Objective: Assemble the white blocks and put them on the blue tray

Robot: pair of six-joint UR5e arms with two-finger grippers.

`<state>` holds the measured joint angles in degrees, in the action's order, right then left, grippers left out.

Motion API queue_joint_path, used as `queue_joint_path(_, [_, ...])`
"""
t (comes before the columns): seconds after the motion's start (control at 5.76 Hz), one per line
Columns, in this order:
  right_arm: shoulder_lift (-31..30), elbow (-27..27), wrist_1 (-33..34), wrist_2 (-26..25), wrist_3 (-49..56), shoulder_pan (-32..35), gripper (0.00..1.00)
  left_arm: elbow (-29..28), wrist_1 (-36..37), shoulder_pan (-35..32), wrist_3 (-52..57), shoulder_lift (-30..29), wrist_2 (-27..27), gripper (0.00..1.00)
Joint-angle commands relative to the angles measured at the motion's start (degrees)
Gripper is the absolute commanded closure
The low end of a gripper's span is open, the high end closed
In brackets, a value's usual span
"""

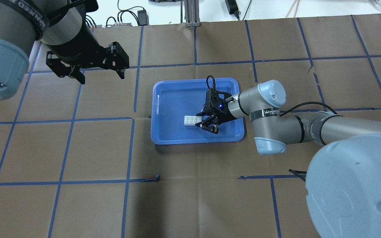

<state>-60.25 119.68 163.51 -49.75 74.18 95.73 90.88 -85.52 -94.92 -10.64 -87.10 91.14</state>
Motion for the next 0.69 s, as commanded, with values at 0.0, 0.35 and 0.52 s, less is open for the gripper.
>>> queue_joint_path(0.0, [0.05,-0.15,0.15,0.0,0.0,0.07,0.64,0.0,0.09,0.0,0.0,0.0,0.0,0.01])
queue_joint_path(0.35, [0.05,-0.15,0.32,0.09,-0.09,-0.02,0.46,0.0,0.09,0.0,0.0,0.0,0.0,0.01])
queue_joint_path(0.52, [0.05,-0.15,0.32,0.18,-0.09,-0.02,0.38,0.0,0.09,0.0,0.0,0.0,0.0,0.01])
